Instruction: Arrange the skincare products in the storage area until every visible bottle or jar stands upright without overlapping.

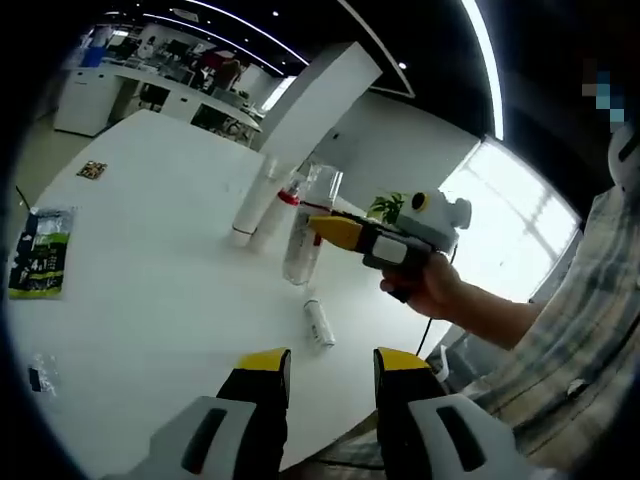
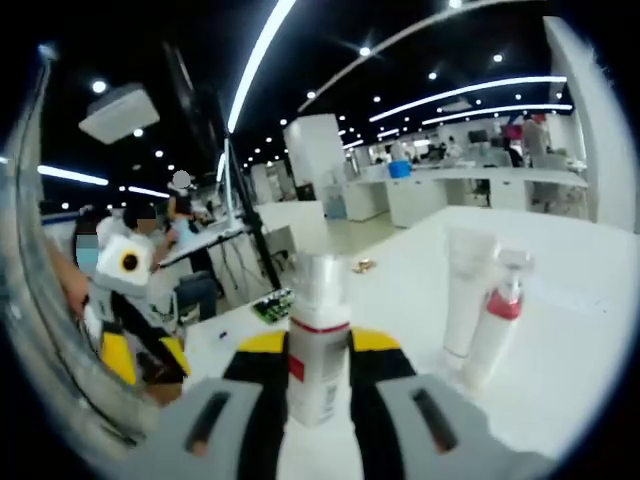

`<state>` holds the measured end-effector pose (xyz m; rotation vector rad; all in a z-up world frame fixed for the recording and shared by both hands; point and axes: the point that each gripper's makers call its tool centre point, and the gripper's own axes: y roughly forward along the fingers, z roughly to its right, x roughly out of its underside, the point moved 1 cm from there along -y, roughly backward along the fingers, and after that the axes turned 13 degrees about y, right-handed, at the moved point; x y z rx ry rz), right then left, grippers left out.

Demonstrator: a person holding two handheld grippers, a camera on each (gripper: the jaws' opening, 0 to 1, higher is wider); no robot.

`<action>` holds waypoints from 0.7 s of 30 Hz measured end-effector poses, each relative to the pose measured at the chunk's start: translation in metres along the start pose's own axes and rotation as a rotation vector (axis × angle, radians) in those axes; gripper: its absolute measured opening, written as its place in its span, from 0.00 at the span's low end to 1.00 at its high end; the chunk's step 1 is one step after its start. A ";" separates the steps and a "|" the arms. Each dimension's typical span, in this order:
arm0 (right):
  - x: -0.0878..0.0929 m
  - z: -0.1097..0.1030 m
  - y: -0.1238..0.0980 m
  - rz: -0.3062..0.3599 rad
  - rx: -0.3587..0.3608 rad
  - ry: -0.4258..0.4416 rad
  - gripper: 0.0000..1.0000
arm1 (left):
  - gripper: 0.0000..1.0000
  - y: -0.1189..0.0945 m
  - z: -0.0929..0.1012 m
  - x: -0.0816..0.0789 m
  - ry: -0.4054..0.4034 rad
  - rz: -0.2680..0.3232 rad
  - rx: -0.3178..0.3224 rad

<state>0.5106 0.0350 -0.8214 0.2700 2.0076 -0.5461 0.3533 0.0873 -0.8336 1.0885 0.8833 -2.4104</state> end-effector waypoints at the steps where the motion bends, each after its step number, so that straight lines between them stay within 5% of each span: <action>1: 0.000 0.003 0.001 0.002 0.002 -0.008 0.20 | 0.33 -0.001 -0.001 0.000 -0.004 0.001 -0.004; 11: 0.009 0.056 0.028 0.044 0.066 -0.134 0.20 | 0.33 -0.025 -0.003 0.020 -0.093 0.002 -0.095; 21: 0.019 0.077 0.042 0.020 0.074 -0.160 0.20 | 0.33 -0.032 -0.011 0.022 -0.148 0.011 -0.155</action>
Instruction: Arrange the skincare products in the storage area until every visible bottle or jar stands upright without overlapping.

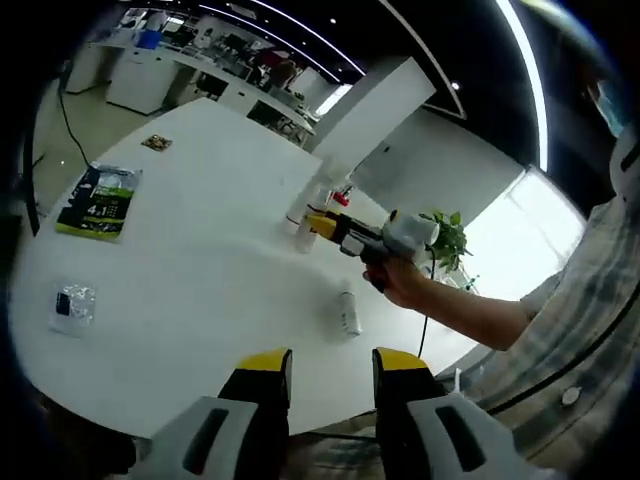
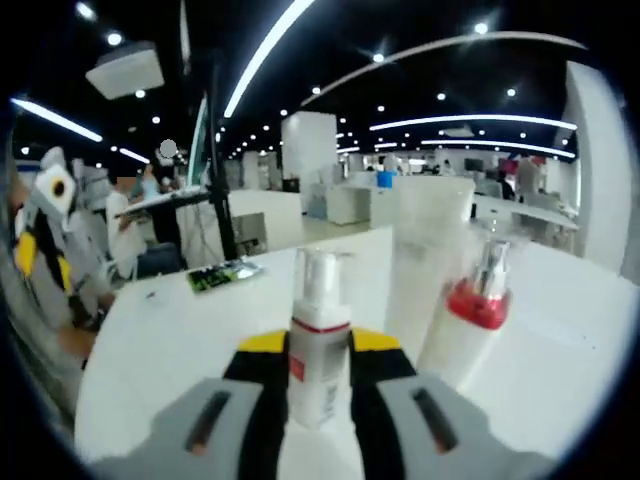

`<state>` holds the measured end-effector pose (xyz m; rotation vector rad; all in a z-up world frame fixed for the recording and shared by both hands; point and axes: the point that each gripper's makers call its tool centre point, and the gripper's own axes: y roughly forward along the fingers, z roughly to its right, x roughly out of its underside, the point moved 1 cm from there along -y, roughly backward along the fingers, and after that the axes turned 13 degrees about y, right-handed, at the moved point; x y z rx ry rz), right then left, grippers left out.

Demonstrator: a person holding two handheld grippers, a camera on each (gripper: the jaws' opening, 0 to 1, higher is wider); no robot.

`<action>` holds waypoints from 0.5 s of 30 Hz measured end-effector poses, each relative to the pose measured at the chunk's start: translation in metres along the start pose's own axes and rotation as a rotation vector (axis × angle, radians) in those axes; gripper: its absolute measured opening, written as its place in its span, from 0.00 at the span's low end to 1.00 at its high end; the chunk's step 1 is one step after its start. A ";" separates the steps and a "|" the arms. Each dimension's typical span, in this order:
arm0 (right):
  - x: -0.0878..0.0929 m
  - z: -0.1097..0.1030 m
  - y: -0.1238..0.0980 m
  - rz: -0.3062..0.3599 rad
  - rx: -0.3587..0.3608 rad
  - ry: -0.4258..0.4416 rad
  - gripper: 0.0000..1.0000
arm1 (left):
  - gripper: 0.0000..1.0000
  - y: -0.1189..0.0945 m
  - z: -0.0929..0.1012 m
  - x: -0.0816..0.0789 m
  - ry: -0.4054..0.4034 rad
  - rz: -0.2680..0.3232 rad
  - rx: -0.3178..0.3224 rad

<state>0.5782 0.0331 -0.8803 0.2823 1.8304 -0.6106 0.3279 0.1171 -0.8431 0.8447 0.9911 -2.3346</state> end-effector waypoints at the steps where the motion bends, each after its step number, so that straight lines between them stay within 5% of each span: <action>1: 0.002 0.001 0.001 -0.003 0.000 -0.011 0.20 | 0.33 0.000 0.000 0.000 -0.004 0.000 -0.003; 15: 0.012 0.007 0.012 -0.011 -0.026 -0.073 0.19 | 0.32 -0.001 -0.006 0.003 -0.017 -0.024 -0.034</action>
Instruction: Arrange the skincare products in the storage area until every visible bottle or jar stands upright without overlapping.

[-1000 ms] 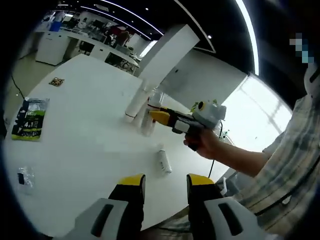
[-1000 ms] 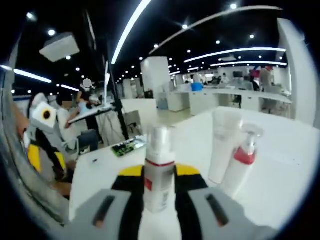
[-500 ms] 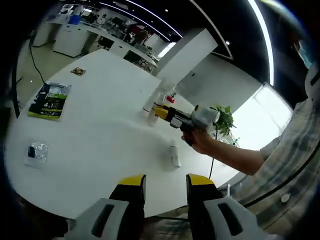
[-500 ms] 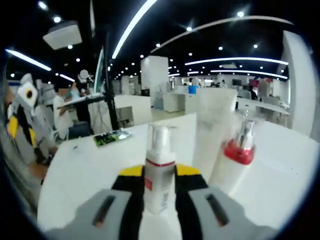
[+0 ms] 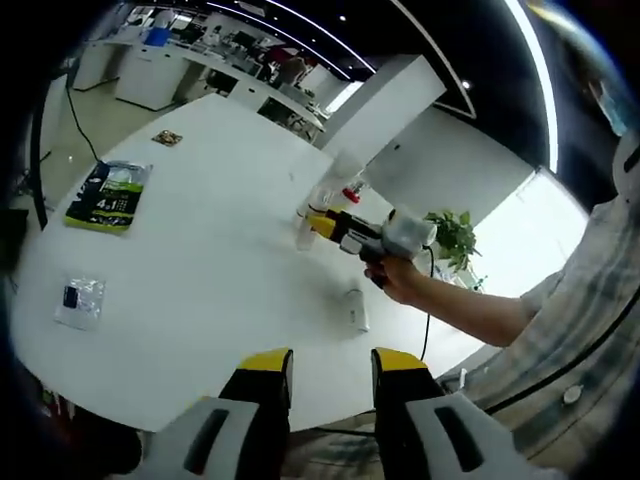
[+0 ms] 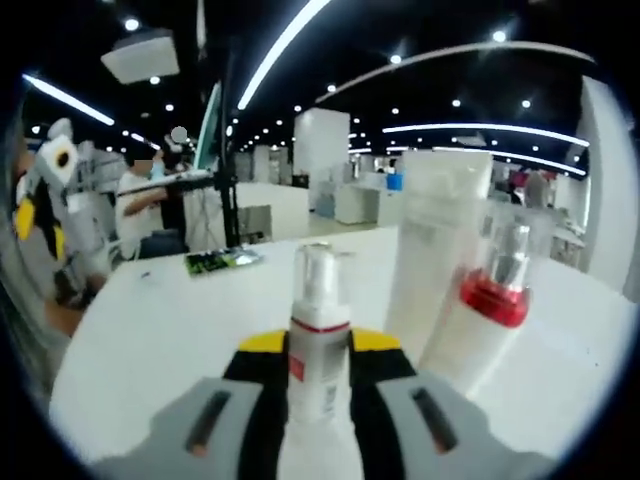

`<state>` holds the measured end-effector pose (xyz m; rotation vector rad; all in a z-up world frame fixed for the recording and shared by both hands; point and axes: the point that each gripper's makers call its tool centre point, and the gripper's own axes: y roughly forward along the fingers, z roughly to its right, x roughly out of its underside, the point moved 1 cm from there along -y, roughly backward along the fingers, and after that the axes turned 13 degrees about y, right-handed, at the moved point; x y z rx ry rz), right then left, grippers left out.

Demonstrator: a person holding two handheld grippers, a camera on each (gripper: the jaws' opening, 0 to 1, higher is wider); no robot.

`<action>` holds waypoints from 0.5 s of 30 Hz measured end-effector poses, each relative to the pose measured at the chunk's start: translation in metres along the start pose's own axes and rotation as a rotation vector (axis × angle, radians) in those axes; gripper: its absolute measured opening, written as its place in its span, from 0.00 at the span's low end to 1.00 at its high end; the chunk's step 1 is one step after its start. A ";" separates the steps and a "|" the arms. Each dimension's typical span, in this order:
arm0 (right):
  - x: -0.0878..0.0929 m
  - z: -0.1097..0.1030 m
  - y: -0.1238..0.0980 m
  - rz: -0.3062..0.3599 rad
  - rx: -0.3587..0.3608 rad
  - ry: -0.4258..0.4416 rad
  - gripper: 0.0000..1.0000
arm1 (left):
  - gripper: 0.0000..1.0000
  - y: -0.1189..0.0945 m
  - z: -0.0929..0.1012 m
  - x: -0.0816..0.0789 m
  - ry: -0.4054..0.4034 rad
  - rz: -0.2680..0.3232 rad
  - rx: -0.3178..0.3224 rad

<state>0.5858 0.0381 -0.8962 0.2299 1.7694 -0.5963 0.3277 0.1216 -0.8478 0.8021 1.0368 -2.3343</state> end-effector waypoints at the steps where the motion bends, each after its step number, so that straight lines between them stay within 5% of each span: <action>1: 0.001 0.000 0.000 0.004 -0.006 0.003 0.19 | 0.32 0.000 -0.001 0.000 0.000 0.000 -0.001; 15: 0.012 -0.002 -0.023 0.087 -0.043 0.015 0.19 | 0.32 0.000 -0.001 0.002 0.009 -0.020 0.007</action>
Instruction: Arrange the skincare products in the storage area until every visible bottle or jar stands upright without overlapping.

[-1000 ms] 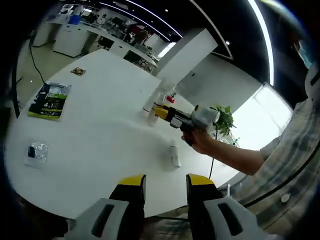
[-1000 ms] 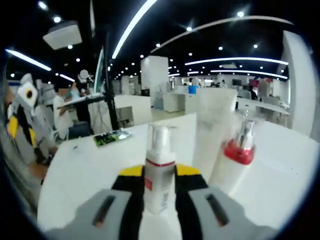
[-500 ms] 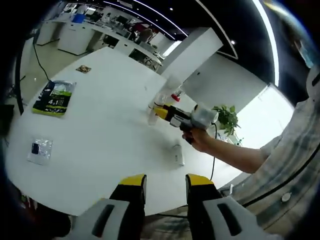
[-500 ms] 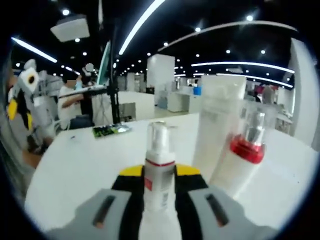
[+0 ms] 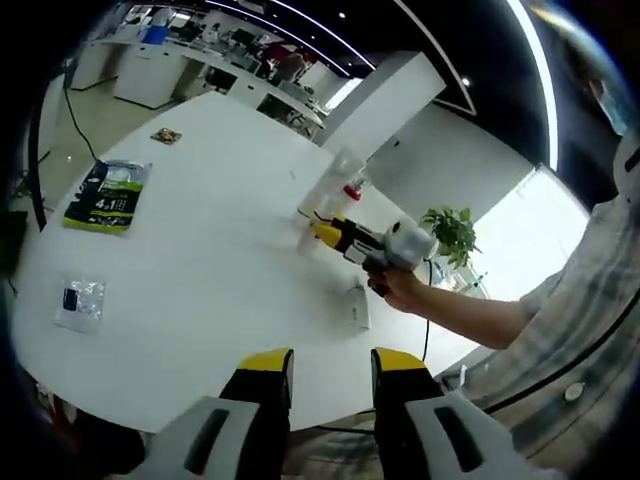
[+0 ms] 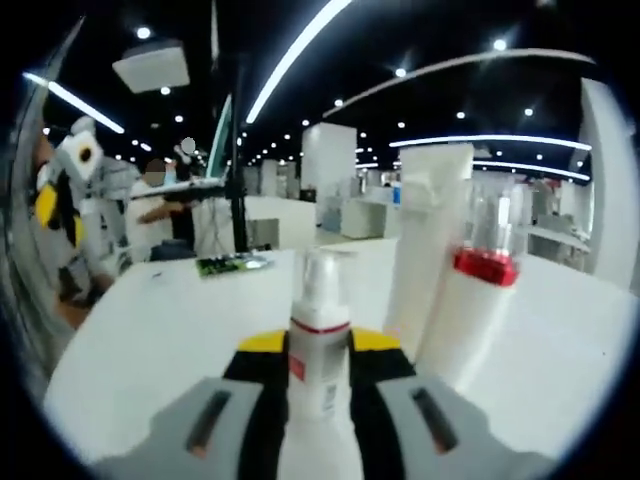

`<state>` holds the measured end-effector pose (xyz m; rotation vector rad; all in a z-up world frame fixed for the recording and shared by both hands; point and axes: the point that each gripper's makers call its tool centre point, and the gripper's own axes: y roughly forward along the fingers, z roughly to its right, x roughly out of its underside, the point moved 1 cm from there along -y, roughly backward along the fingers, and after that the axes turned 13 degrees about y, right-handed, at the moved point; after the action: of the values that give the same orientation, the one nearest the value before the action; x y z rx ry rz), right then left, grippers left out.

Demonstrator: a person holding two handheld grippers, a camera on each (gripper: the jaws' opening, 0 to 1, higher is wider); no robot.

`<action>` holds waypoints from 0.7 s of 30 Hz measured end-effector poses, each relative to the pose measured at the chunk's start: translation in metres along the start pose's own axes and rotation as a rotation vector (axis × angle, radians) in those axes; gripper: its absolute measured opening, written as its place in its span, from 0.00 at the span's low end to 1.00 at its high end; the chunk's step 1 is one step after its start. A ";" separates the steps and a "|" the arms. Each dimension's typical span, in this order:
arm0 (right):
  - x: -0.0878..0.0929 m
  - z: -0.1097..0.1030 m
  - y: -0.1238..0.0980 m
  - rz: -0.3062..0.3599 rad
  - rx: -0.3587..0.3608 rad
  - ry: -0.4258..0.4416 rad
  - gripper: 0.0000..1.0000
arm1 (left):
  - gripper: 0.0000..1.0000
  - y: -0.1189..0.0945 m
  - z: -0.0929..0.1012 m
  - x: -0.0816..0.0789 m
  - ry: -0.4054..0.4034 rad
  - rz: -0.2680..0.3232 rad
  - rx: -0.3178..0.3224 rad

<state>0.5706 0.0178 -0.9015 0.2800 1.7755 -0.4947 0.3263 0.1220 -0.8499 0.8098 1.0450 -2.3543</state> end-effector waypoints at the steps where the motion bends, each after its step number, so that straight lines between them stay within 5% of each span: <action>1: 0.001 0.001 -0.002 0.005 0.005 0.004 0.19 | 0.32 0.000 0.000 0.000 0.001 -0.001 0.000; 11: 0.004 -0.004 -0.012 0.025 0.008 0.010 0.20 | 0.31 0.000 0.001 0.006 -0.006 -0.007 0.008; 21: -0.001 0.007 0.004 0.045 0.139 -0.019 0.20 | 0.31 -0.005 0.000 0.004 0.001 0.004 0.003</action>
<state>0.5788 0.0179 -0.9024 0.4104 1.7158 -0.5882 0.3208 0.1243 -0.8499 0.8136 1.0398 -2.3529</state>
